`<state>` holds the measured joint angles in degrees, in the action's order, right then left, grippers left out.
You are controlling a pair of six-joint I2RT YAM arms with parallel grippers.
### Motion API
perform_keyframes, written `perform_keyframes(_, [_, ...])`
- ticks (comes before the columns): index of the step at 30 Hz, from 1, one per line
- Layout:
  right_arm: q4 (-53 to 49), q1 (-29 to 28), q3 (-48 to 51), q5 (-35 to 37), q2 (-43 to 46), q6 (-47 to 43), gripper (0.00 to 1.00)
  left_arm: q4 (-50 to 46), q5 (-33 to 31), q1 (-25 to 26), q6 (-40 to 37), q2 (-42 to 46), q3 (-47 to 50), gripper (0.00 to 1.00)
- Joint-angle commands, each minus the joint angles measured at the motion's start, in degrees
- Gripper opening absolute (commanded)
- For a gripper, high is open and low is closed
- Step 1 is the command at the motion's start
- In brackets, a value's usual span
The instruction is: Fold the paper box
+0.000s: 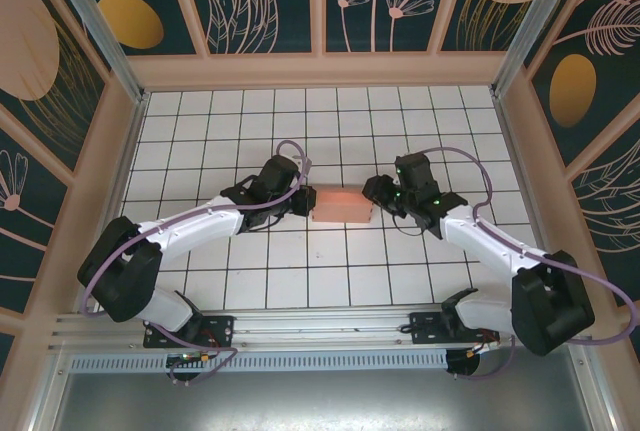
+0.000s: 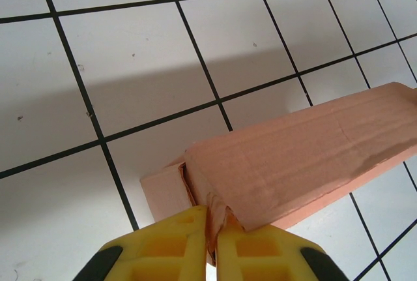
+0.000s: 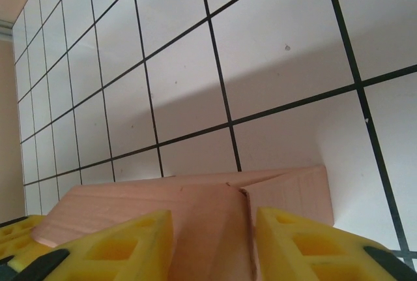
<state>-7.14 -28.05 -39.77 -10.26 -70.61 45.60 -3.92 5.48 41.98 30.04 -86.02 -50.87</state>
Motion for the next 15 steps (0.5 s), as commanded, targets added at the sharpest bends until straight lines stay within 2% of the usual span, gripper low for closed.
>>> perform_keyframes(1, [0.45, 0.41, 2.22, 0.0, -1.52, 0.66, 0.38, -2.41, 0.1, 0.43, -0.87, -1.63, 1.03, 0.11])
perform_keyframes(6, [1.62, 0.45, 2.26, -0.13, -1.16, 1.35, 0.39, -2.25, 0.5, 0.39, -0.79, -0.71, 1.8, 0.2])
perform_keyframes(15, [2.2, 0.44, 2.28, 0.59, -1.8, 2.17, 0.41, -4.98, 0.21, 0.43, -1.54, 1.38, 1.18, 0.51])
